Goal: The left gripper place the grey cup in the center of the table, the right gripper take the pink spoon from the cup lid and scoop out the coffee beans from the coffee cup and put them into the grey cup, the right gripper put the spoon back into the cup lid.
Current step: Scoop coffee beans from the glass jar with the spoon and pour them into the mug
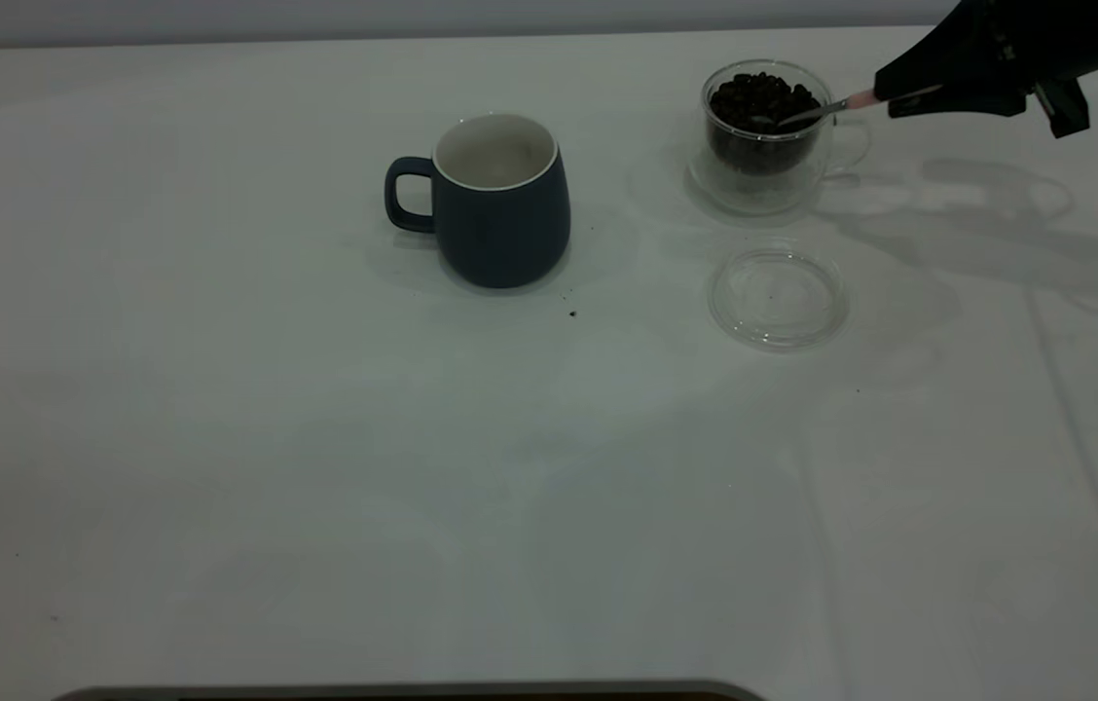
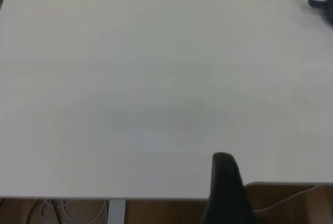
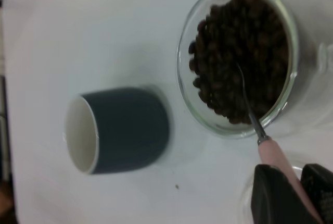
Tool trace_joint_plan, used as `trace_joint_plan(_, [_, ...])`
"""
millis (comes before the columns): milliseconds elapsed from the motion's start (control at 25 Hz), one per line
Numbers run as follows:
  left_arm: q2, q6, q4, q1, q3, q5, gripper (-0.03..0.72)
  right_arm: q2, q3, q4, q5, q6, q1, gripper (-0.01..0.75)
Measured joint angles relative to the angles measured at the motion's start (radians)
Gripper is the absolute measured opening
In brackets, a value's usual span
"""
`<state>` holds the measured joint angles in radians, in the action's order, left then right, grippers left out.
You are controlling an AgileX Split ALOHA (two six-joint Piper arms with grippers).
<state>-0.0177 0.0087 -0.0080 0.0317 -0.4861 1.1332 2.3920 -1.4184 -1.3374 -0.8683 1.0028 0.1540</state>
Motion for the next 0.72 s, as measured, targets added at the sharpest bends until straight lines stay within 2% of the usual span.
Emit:
trace_joint_plan(400, [0.0,-0.001,0.0,0.0,0.0,0.0,0.565,0.08,-0.001,-0.104,-0.144,-0.001,0.082,0.106])
trace_joint_plan(720, [0.0,-0.001,0.0,0.0,0.0,0.0,0.565,0.098,-0.001,-0.13,-0.194,-0.007,0.09,0.106])
